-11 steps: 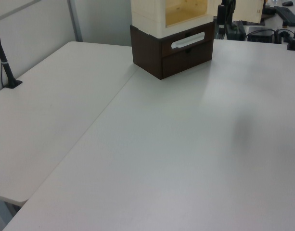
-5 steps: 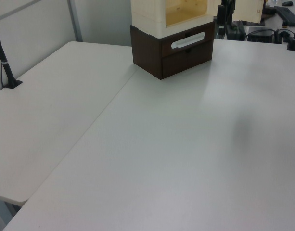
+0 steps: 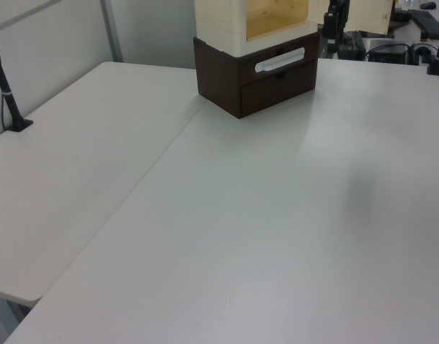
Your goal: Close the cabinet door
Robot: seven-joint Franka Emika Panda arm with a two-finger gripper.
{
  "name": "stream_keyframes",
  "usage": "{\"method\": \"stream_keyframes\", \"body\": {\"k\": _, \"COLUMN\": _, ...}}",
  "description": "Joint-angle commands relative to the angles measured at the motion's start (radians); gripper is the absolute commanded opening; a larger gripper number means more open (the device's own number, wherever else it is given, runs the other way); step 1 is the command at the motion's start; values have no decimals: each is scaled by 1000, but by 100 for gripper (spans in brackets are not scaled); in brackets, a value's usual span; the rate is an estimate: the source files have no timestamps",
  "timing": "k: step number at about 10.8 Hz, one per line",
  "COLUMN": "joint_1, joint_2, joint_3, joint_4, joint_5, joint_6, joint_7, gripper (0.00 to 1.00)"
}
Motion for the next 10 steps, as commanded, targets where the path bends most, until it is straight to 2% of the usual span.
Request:
{"method": "stream_keyframes", "body": {"k": 1, "joint_1": -4, "joint_2": -17, "joint_3": -12, "joint_4": -3, "joint_5": 10, "joint_6": -10, "joint_7": -54, "gripper": 0}}
{"method": "stream_keyframes", "body": {"k": 5, "joint_1": -72, "joint_2": -16, "joint_3": -45, "joint_4": 98, "joint_5": 8, "joint_6": 5, "joint_7": -51, "gripper": 0}}
{"method": "stream_keyframes", "body": {"k": 7, "joint_1": -119, "joint_2": -2, "joint_3": -87, "joint_4": 162, "joint_5": 39, "joint_6": 97, "joint_7": -48, "gripper": 0}}
{"method": "stream_keyframes", "body": {"k": 10, "joint_1": -161, "joint_2": -2, "joint_3": -186, "joint_4": 186, "joint_5": 53, "joint_6": 238, "joint_7": -49, "gripper": 0}}
